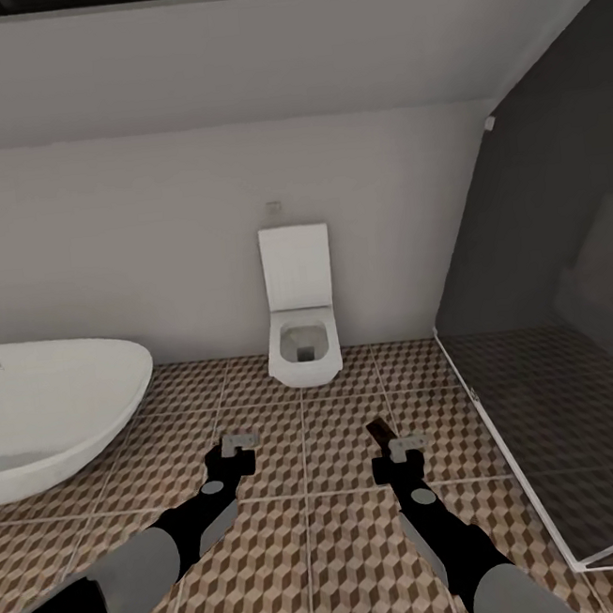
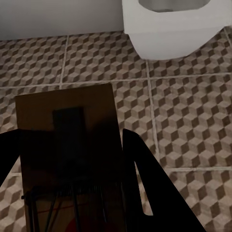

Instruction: Take the four mousetraps from the cabinet in the bathroom and place them on the bathroom floor. Make sure all four end up on the same floor surface, and ensure that at least two of them are either under or directly next to the same bathroom sink.

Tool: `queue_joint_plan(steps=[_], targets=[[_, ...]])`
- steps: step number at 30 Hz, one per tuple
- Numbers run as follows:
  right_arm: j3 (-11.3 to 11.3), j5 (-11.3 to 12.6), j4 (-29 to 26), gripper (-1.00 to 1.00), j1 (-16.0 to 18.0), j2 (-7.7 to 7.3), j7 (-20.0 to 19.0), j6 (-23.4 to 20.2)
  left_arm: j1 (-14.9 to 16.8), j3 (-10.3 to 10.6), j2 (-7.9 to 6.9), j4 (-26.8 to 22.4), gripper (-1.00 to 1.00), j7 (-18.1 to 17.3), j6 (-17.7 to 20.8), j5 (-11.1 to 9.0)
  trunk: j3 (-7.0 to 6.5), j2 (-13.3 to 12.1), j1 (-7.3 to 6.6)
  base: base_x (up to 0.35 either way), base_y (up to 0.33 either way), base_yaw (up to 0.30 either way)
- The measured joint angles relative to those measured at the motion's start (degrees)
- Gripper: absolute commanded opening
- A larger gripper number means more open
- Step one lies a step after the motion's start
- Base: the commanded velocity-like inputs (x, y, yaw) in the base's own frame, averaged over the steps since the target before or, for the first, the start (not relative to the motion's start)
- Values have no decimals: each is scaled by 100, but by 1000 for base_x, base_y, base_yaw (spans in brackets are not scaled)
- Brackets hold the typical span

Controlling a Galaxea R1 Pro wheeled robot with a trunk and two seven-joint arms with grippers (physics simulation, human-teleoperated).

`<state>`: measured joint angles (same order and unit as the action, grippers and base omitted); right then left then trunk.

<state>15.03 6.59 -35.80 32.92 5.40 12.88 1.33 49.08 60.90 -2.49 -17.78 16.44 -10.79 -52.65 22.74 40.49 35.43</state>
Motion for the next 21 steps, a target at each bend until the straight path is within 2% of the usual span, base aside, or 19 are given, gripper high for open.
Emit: queue_joint_plan(steps=[2, 6, 21], targets=[[0, 0, 1, -100, -1, 0, -2, 5, 0, 114, 0, 2, -100, 0, -1, -1, 53, 80, 44, 0, 0, 0], [0, 0, 1, -100, -2, 7, -3, 6, 0, 214, 0, 0, -100, 0, -1, -1, 159, 241, 132, 0, 0, 0], [0, 0, 2, -100, -2, 7, -3, 6, 0, 241, 8, -1, -100, 0, -1, -2, 566, 844, 462, 0, 0, 0]])
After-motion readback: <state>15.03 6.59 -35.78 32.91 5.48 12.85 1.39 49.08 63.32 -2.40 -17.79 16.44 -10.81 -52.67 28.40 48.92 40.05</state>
